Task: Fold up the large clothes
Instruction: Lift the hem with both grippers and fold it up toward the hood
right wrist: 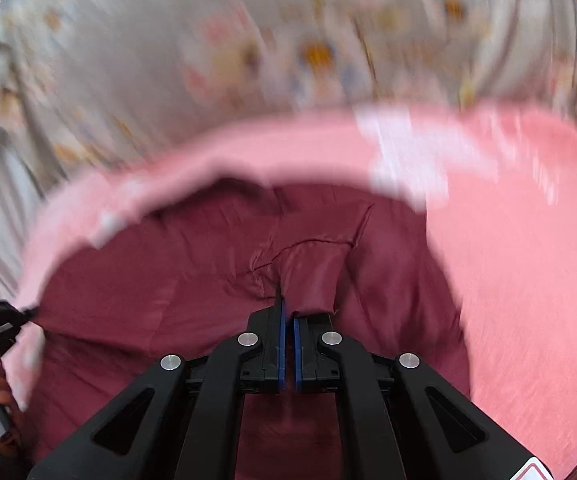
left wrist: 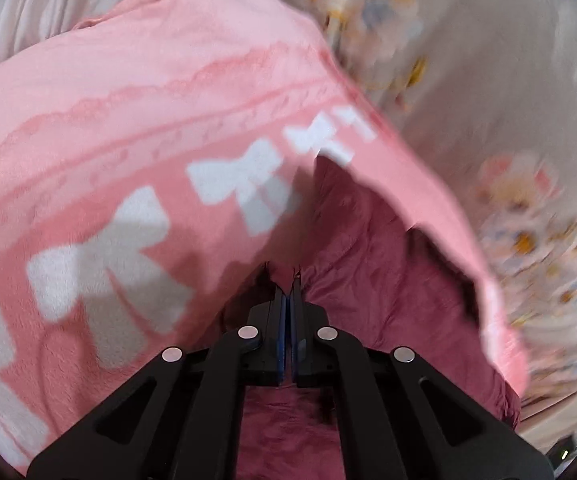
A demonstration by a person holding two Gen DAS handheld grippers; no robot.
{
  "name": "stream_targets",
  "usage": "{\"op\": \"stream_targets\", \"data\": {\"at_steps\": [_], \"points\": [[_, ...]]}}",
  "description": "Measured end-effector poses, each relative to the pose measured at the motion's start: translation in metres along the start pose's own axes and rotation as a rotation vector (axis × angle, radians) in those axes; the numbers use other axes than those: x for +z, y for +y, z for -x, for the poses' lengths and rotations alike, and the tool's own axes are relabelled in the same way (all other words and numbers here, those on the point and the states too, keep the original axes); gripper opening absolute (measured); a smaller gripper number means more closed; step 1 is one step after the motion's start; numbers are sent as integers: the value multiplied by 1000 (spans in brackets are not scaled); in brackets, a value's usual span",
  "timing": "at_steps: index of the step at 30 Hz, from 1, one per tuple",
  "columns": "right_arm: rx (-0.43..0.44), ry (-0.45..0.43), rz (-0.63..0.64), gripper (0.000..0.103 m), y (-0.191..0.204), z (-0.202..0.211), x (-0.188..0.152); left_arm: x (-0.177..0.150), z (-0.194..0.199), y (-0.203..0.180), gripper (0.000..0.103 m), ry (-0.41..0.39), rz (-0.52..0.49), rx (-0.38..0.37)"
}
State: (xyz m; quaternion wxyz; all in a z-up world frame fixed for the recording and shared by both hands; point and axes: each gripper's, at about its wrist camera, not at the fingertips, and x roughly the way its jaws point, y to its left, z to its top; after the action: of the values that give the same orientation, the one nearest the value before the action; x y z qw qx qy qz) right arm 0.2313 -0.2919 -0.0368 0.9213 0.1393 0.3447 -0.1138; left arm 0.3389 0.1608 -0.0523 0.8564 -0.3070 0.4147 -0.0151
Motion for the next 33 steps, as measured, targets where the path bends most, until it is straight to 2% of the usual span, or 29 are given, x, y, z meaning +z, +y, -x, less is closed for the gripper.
{"op": "stream_targets", "data": {"at_steps": [2,3,10,13,16,18,20,23,24,28,33], "points": [[-24,99,-7,2,-7,-25,-13,-9,-20,5,0,57,-3,44],[-30,112,4,2,-7,-31,-19,-13,-28,7,0,67,-10,57],[-84,116,44,6,0,-21,-20,-22,-23,-10,2,34,-155,173],[-119,73,24,18,-2,5,-21,-22,0,-17,3,-5,-218,194],[-167,-22,25,24,-4,38,-14,-22,34,-35,3,-109,-304,228],[-142,-57,16,25,1,48,-1,-19,47,-54,3,-150,-340,208],[-97,-73,22,25,13,48,9,-15,49,-73,3,-155,-357,161],[-23,-49,89,16,45,33,17,-21,30,-105,4,-106,-386,118],[-6,-25,122,11,56,22,17,-26,13,-116,4,-62,-401,122],[-11,60,190,6,78,-17,5,-48,-33,-125,4,50,-410,145],[-36,108,213,5,74,-43,-18,-67,-55,-114,4,54,-431,188]]}}
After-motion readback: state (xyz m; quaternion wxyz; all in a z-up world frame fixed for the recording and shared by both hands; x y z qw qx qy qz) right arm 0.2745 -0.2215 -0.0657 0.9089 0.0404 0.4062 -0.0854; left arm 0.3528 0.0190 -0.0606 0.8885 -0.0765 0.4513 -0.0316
